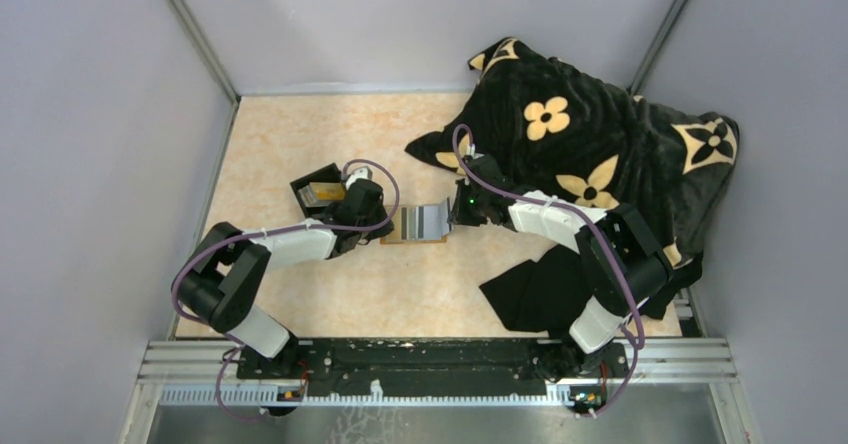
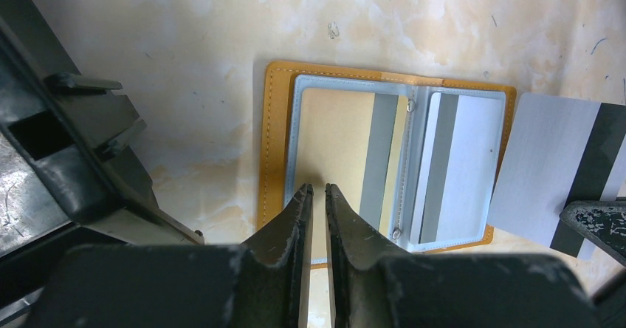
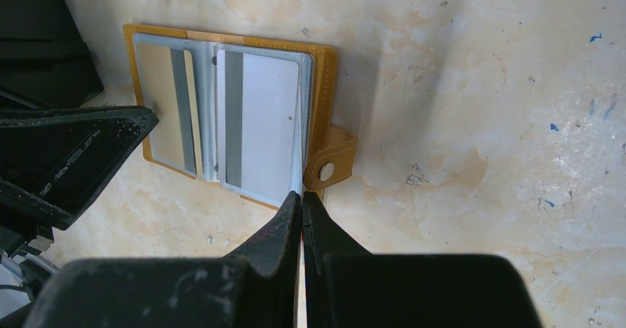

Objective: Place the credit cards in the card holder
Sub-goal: Turn over the card slot in the card holder.

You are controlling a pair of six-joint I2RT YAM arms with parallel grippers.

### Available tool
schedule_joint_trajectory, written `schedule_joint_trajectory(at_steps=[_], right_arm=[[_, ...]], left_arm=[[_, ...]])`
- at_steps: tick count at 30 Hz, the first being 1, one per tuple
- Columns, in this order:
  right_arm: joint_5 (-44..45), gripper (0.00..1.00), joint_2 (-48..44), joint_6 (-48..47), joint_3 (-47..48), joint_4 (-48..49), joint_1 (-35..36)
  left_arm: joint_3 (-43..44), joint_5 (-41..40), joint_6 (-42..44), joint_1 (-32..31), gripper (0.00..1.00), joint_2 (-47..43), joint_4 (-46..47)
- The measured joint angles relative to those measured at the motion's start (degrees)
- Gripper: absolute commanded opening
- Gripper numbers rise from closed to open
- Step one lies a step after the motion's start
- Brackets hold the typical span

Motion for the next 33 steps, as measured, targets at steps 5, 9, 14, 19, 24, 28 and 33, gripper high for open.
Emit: schedule_joint_trajectory(at_steps=[5, 9, 14, 19, 24, 28, 33], right_arm=[[-0.07, 0.00, 0.00, 0.04, 0.00, 0.04, 0.00], [-0.13, 0.00, 0.00, 0.13, 0.00, 0.15, 0.00], [-0.98, 0.00, 0.00, 0.76, -0.04, 0.57, 0.00], [-1.62, 0.00, 0.00, 1.75, -1.18, 2.12, -0.17], [-1.51, 0.00, 0.00, 2.19, -1.92, 2.84, -0.46], [-0.48, 0.00, -0.63, 2.12, -1.97, 2.67, -0.46], [0.87, 0.00, -2.05, 1.97, -1.97, 2.40, -0.48]], left_arm=[[0.00, 0.00, -0.02, 0.00, 0.18, 0.00, 0.00], [0.00, -0.13, -0.04, -0.11, 0.18, 0.09, 0.04], [0.00, -0.20, -0.22, -0.24, 0.18, 0.20, 0.35], [-0.02, -0.42, -0.22, -0.44, 0.18, 0.24, 0.48], [-0.02, -0.59, -0.24, -0.48, 0.18, 0.26, 0.48], [-0.02, -0.61, -0.42, -0.48, 0.18, 0.26, 0.48], [-0.02, -0.61, -0.48, -0.48, 0.18, 0.33, 0.52]])
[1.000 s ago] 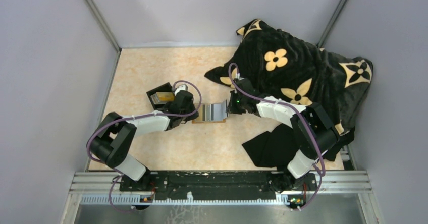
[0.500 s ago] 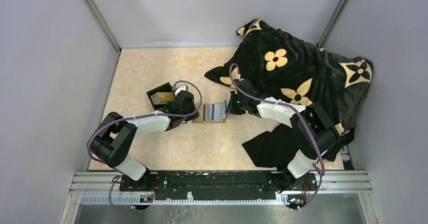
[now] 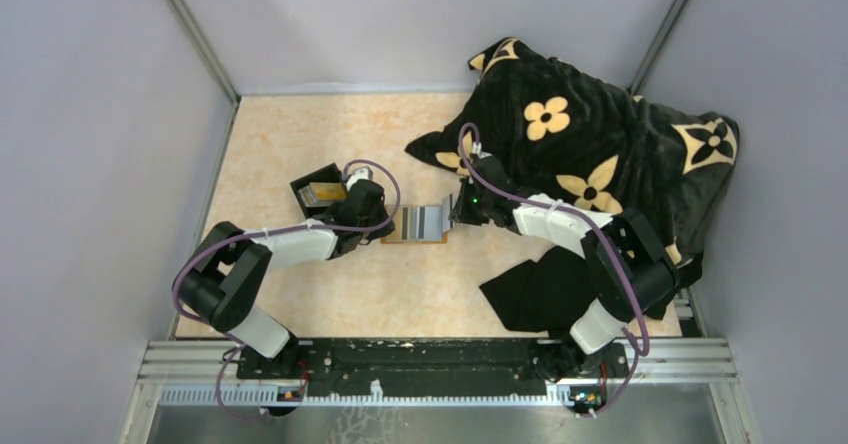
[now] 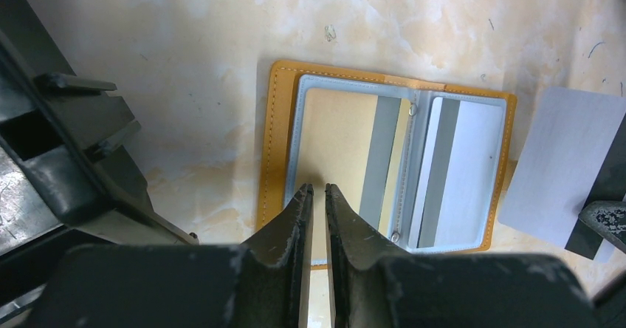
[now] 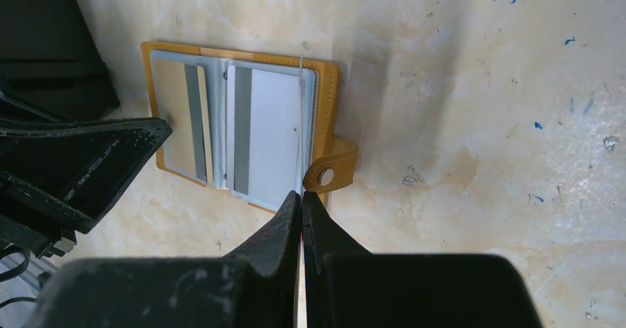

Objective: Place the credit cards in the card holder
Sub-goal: Turn over the card slot in the card holder.

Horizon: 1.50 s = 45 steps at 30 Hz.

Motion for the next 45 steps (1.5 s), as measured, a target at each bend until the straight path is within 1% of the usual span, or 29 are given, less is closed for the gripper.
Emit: schedule_joint_trajectory(at_steps=[29, 38, 45], right_arm=[[-0.81, 0.00, -0.07, 0.09, -0.70, 0.55, 0.00], [1.86, 0.00, -0.07, -0.50, -0.74, -0.57, 0.00], [2.03, 0.00, -0.07, -0.44, -0.74, -0.70, 0.00]], left_arm=[[0.00, -0.04, -0.17, -0.26, 0.18, 0.59, 1.22], [0.00, -0.11, -0.20, -0.26, 0.18, 0.61, 1.22], [0.04, -0.11, -0.20, -0.26, 0.18, 0.79, 1.46]])
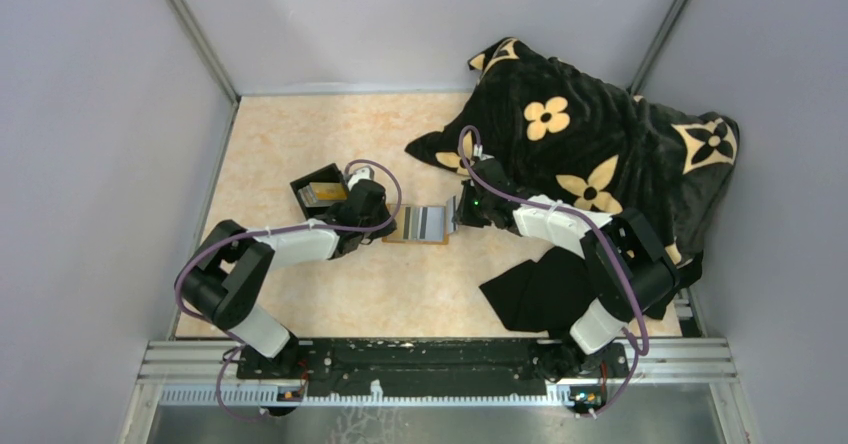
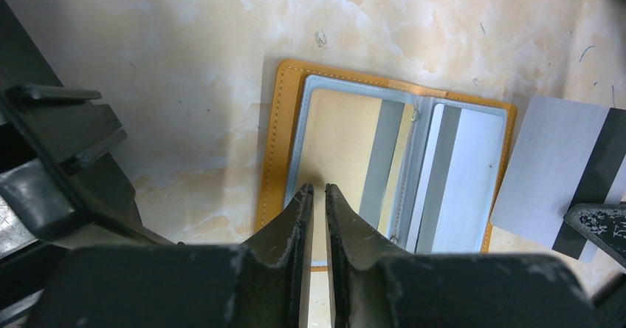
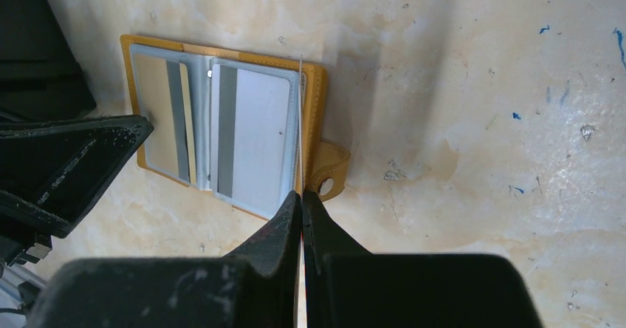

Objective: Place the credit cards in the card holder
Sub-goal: Turn over the card slot in the card holder.

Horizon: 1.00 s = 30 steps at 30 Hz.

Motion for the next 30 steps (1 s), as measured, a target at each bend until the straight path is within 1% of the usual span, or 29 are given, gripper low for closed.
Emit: schedule_joint_trajectory(at_steps=[30], right_arm=[[-1.49, 0.00, 0.00, 1.01, -0.31, 1.46, 0.00]], left_arm=[[0.09, 0.00, -0.39, 0.00, 0.18, 0.22, 0.24]])
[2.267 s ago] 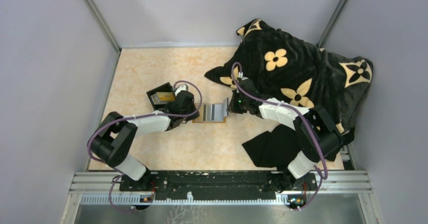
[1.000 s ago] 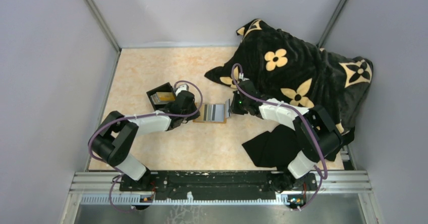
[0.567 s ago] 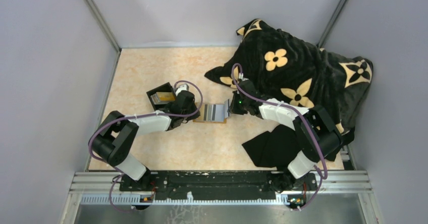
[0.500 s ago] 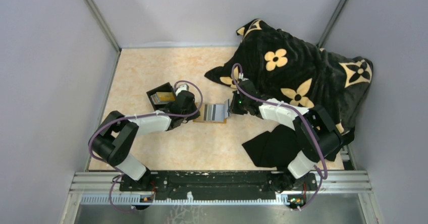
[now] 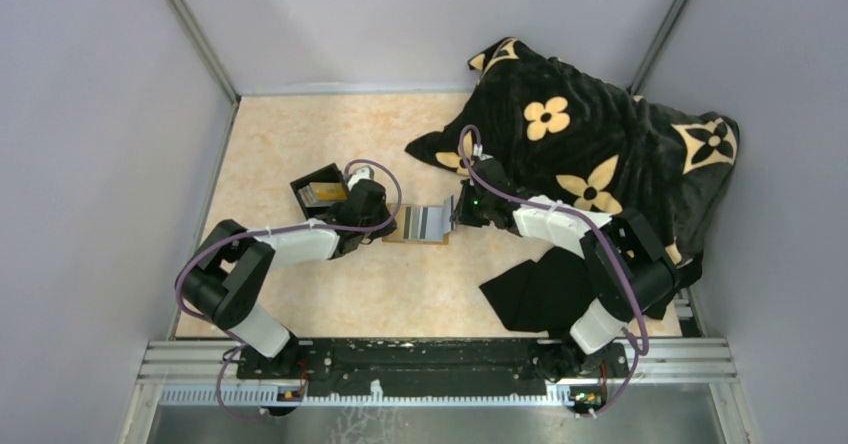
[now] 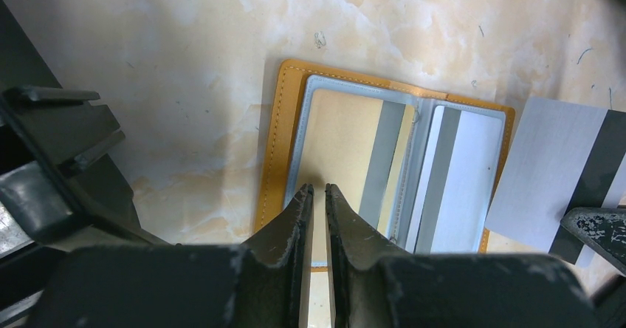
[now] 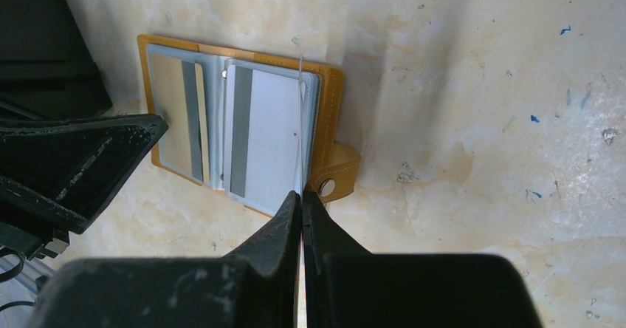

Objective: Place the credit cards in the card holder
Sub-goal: Turn over the card slot in the card holder.

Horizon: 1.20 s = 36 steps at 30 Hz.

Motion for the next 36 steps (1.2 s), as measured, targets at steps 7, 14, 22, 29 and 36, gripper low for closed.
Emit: schedule_joint_trajectory(at_steps=[7, 14, 22, 29, 36], right_arm=[[-0.22, 0.00, 0.00, 0.33, -0.83, 0.55, 0.00], [-0.42, 0.00, 0.00, 0.63, -1.07, 1.22, 0.00], [-1.05, 0.00, 0.33, 1.18, -1.46, 2.05, 0.00], [-1.70, 0.00, 0.74, 2.84, -2.80, 4.42, 0.00], [-3.06, 0.00, 0.74, 4.70, -4.02, 6.67, -0.63]], left_arm=[[0.00, 0.00, -0.02, 0.00, 0.18, 0.00, 0.00], [0.00, -0.04, -0.17, -0.04, 0.18, 0.00, 0.00], [0.00, -0.11, -0.20, -0.11, 0.18, 0.04, 0.00], [0.00, -0.15, -0.20, -0.11, 0.18, 0.04, 0.00], [-0.02, -0.37, -0.20, -0.37, 0.18, 0.11, 0.07]])
